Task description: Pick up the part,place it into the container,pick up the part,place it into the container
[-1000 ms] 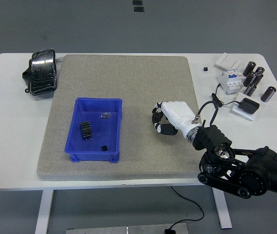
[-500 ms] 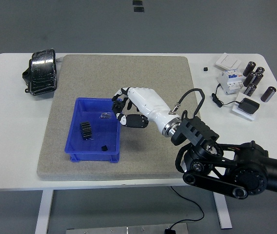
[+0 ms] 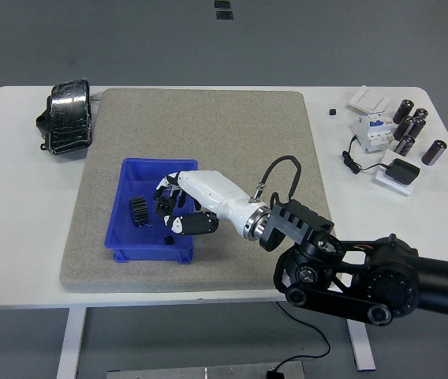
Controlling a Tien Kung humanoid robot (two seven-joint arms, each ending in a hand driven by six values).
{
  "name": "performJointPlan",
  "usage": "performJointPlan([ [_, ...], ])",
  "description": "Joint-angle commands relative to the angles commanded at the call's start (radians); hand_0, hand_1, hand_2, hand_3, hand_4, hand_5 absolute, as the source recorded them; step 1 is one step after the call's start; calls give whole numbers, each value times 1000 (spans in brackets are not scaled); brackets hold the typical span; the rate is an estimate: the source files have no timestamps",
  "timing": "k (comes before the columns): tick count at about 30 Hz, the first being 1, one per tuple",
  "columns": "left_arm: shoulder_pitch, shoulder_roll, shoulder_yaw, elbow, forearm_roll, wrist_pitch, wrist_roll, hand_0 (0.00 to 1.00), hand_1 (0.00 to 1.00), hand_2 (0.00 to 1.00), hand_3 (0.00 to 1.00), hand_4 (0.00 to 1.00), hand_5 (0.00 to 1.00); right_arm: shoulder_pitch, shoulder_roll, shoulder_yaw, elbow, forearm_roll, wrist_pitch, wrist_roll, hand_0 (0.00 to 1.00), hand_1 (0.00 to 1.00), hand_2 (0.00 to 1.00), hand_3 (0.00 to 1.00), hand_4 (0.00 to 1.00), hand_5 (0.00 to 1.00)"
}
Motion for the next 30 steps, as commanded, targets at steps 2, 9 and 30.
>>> performJointPlan([
  [2,0,0,-2,0,3,0,0,660,640,571,555,681,661,1,2,0,-4,6,11,5,432,680,665,682,415,173],
  [9,1,0,-4,0,7,-1,3,660,640,571,551,681,662,4,3,2,-12,13,21,15,498,738,776,727,555,195],
  [30,0,-1,-9,0,12,-4,3,659,640,571,550,679,661,-22,-3,53,-23,-10,-27,28,509,734,778,749,647,213],
])
